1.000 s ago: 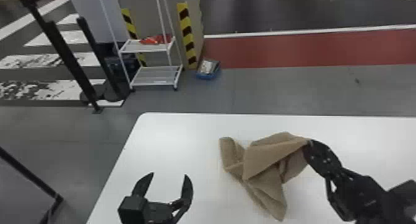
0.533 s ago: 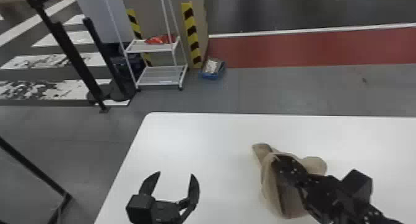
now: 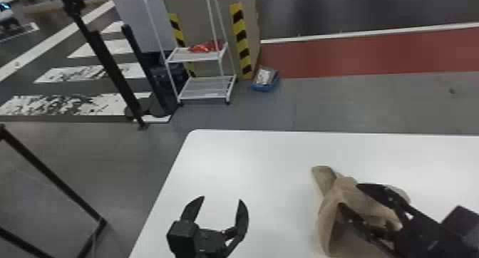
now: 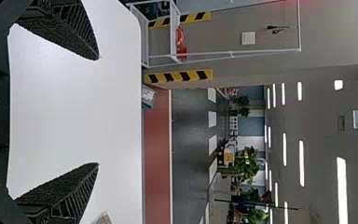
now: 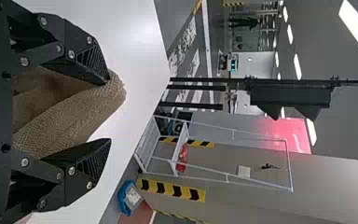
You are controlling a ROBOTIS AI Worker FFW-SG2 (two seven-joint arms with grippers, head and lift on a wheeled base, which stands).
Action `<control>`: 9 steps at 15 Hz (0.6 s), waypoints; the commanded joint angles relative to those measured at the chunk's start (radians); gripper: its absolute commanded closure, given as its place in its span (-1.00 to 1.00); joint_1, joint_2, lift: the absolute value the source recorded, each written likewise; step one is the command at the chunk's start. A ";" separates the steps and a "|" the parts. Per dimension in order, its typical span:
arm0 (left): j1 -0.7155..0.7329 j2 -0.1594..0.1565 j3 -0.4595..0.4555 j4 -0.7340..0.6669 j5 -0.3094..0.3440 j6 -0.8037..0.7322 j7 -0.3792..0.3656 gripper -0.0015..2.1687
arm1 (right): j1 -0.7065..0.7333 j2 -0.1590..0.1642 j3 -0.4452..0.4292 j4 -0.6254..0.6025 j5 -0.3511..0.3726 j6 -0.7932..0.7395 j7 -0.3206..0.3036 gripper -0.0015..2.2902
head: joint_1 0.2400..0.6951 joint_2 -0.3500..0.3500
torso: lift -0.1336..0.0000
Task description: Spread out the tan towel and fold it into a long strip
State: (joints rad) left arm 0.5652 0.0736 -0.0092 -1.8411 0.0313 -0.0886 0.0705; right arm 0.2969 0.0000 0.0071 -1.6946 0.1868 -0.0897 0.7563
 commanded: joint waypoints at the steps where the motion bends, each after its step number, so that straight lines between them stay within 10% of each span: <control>1: -0.002 0.000 0.000 0.000 -0.001 0.002 -0.001 -0.93 | 0.002 0.001 -0.078 0.010 -0.009 -0.009 0.000 -0.96 | 1.00 0.69 | 1.00; 7: -0.002 0.000 -0.002 0.002 -0.001 0.005 -0.001 -0.93 | 0.011 0.001 -0.182 0.056 -0.135 -0.098 0.015 -0.94 | 1.00 0.37 | 1.00; 9: 0.001 0.000 -0.002 0.000 -0.001 0.005 -0.001 -0.93 | 0.007 0.001 -0.182 0.062 -0.079 -0.067 0.020 -0.93 | 1.00 0.32 | 1.00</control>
State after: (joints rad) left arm 0.5636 0.0736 -0.0108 -1.8393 0.0307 -0.0835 0.0688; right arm 0.3068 0.0000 -0.1736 -1.6372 0.0711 -0.1753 0.7730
